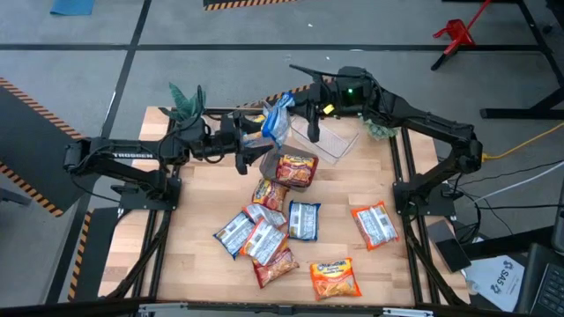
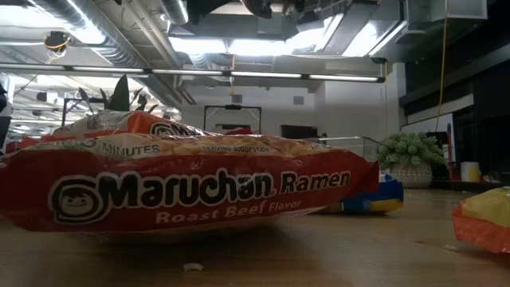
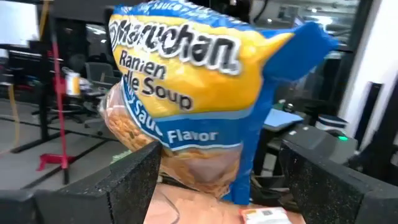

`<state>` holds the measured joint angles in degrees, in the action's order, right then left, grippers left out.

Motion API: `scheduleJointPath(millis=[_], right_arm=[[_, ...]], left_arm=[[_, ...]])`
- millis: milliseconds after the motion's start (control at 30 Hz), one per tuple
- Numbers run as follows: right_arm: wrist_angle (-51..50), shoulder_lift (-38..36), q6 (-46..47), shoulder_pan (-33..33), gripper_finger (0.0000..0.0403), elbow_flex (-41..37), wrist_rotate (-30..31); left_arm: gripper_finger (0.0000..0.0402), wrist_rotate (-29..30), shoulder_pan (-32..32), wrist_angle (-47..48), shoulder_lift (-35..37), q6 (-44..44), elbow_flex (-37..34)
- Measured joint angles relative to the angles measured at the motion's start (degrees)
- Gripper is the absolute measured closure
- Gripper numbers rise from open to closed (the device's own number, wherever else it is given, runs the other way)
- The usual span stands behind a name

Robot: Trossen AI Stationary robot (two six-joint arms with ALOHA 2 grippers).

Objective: Sort Maruchan noodles
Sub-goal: Stack the blue noodle pack on top of the blue noodle pack

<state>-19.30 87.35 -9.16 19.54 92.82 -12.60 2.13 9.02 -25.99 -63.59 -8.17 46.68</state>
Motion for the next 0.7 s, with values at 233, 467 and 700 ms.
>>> scheduleJointPath(millis=[233, 467, 700], right_arm=[[1.16, 0.0, 1.37, -0.05, 0.0403, 0.0, 0.39], [2.79, -0.07, 3.92, -0.01, 0.0403, 0.0, 1.52], [2.98, 0.63, 7.53, -0.98, 0.0403, 0.04, 1.98]], left_arm=[[0.0081, 1.69, -0.02, -0.65, -0.49, -0.11, 0.0], [0.0081, 1.86, -0.02, -1.95, -1.85, -0.3, 0.0], [0.0081, 5.04, 0.0, -4.84, -3.25, -0.26, -0.03]])
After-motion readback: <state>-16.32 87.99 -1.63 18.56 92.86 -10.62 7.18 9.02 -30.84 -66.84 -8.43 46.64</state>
